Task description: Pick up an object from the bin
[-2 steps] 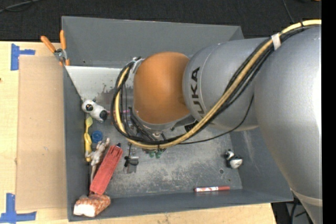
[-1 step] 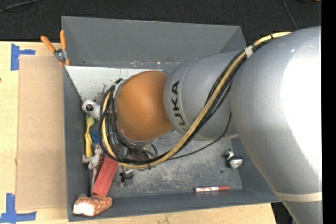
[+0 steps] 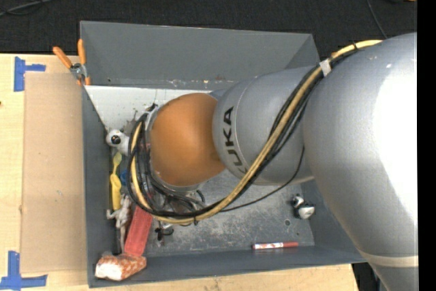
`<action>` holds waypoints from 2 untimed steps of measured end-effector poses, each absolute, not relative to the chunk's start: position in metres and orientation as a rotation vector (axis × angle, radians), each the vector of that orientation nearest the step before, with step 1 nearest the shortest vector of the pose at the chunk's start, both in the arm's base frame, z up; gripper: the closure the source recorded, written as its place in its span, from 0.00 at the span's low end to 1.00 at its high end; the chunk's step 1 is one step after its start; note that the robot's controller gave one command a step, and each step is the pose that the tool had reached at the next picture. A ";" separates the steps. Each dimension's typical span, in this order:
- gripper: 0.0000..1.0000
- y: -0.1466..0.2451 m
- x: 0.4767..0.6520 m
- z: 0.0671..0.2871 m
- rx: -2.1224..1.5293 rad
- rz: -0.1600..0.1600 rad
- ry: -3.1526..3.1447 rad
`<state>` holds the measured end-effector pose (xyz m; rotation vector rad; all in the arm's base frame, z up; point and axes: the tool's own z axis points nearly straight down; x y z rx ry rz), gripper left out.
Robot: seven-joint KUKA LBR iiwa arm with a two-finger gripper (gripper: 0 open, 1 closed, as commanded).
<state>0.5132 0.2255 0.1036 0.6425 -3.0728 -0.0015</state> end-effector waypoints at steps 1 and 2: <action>0.00 0.227 0.512 0.114 0.739 -0.001 -3.052; 0.00 0.231 0.511 0.079 1.113 -0.004 -2.960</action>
Offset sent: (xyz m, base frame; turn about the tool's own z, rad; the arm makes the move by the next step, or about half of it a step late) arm -0.0093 0.0050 -0.0336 -0.3144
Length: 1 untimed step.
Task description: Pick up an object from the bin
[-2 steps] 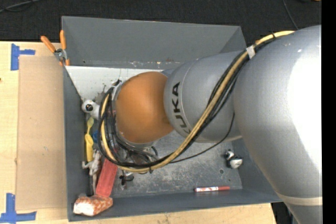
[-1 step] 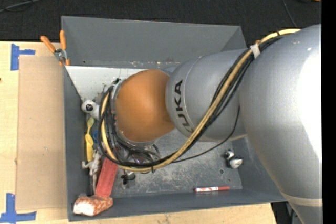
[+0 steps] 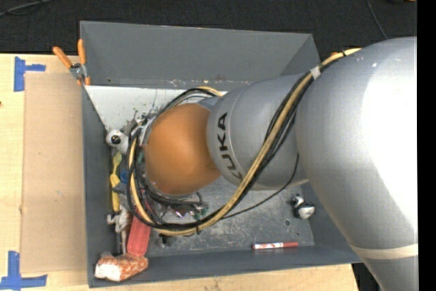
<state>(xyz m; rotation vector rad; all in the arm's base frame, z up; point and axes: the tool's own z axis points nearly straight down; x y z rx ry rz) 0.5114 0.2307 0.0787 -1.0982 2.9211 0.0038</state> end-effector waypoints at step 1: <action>1.00 0.237 0.506 0.075 -1.182 -0.009 2.896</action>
Offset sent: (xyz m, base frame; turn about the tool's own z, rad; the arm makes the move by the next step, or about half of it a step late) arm 0.0000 0.0000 0.0000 0.0000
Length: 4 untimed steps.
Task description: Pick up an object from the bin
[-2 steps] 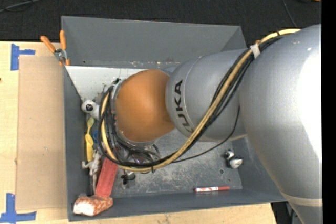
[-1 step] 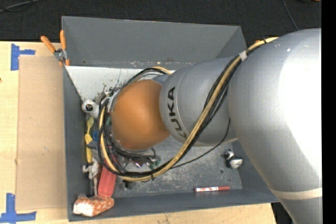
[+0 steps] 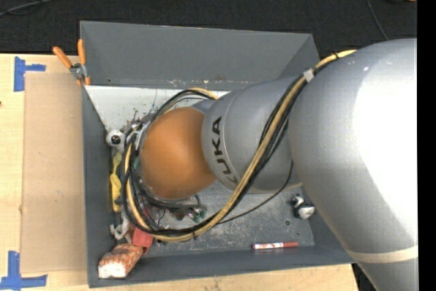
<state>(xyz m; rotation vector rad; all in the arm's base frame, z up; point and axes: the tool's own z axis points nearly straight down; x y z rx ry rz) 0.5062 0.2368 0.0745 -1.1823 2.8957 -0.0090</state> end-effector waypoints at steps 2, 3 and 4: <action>1.00 0.236 0.504 0.085 -1.181 -0.009 2.904; 1.00 0.237 0.503 0.100 -1.180 -0.006 2.904; 1.00 0.236 0.500 0.122 -1.182 -0.006 2.916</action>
Offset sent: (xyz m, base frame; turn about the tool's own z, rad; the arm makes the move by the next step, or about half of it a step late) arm 0.0001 0.0000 0.0390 0.0003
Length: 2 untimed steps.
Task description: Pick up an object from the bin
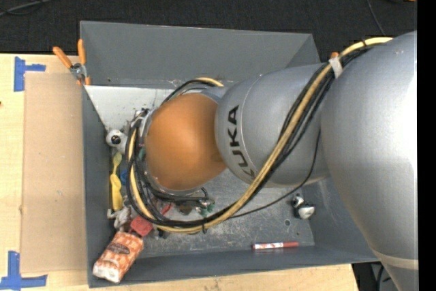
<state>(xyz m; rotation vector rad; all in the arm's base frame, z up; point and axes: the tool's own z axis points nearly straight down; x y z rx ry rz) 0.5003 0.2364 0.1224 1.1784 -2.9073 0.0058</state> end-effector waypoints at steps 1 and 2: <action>1.00 0.237 0.503 0.162 1.181 0.005 -2.917; 1.00 0.238 0.502 0.182 1.174 0.005 -2.915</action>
Offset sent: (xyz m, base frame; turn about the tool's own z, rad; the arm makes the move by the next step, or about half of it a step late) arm 0.0015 0.0008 0.0673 0.0004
